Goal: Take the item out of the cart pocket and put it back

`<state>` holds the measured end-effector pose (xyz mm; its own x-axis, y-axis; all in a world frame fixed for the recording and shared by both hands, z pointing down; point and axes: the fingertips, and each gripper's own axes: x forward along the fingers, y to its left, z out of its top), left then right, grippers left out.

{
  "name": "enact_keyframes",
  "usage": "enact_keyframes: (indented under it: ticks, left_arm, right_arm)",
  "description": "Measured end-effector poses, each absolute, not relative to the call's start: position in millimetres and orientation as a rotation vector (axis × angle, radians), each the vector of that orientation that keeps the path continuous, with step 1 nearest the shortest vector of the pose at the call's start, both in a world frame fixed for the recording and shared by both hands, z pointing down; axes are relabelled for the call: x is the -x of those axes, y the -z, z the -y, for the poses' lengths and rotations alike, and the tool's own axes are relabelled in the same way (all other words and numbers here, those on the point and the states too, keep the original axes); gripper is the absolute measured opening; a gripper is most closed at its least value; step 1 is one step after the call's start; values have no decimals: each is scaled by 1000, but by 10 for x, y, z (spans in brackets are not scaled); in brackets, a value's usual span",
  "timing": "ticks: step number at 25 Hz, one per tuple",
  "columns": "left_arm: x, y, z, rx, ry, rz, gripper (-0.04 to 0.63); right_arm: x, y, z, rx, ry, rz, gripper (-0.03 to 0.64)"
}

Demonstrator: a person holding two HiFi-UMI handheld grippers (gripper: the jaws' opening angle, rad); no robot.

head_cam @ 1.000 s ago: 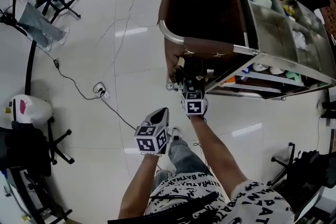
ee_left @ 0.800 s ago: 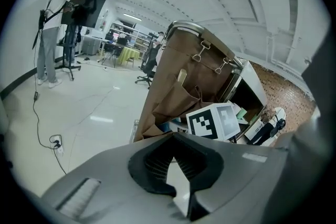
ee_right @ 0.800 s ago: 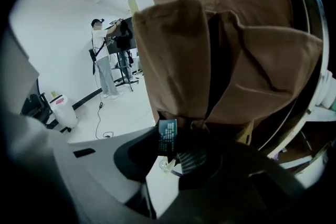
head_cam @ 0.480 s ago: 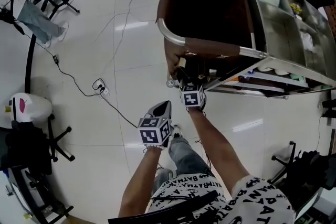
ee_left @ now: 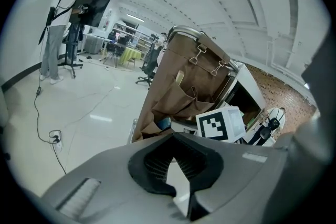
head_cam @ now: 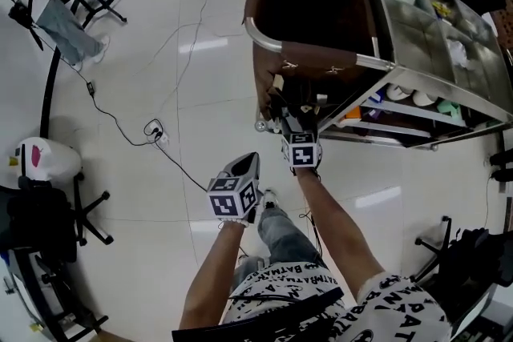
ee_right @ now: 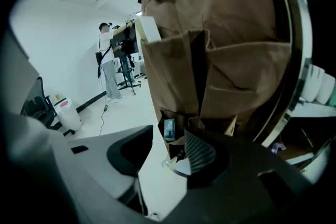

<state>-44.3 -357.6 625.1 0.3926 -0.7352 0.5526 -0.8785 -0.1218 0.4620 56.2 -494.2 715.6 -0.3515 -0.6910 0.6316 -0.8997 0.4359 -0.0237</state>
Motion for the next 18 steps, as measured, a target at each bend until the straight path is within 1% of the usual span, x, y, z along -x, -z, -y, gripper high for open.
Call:
enact_keyframes:
  ticks: [4, 5, 6, 8, 9, 13, 18]
  left_arm:
    - [427, -6083, 3218, -1934, -223, 1388, -2]
    - [425, -6031, 3110, -1944, -221, 1387, -2]
    - [426, -5973, 3004, -1954, -218, 1386, -2]
    - [441, -5835, 2803, -1979, -209, 1387, -2]
    - [453, -5759, 2693, -1993, -201, 1390, -2]
    - [500, -5502, 2128, -2033, -149, 1393, -2]
    - [448, -5211, 1186, -2136, -143, 1341, -2]
  right_arm:
    - [-690, -6861, 4353, -1341, -604, 2208, 199]
    - [-711, -6775, 4171, -1338, -641, 2229, 189]
    - [-726, -6677, 3992, -1336, -671, 2253, 155]
    - [-737, -6434, 3660, -1337, -697, 2307, 113]
    - [-732, -6303, 3495, -1338, -697, 2332, 76]
    - [-638, -5838, 2766, -1321, -718, 2424, -6]
    - [-396, -5297, 1653, -1271, -739, 2511, -5]
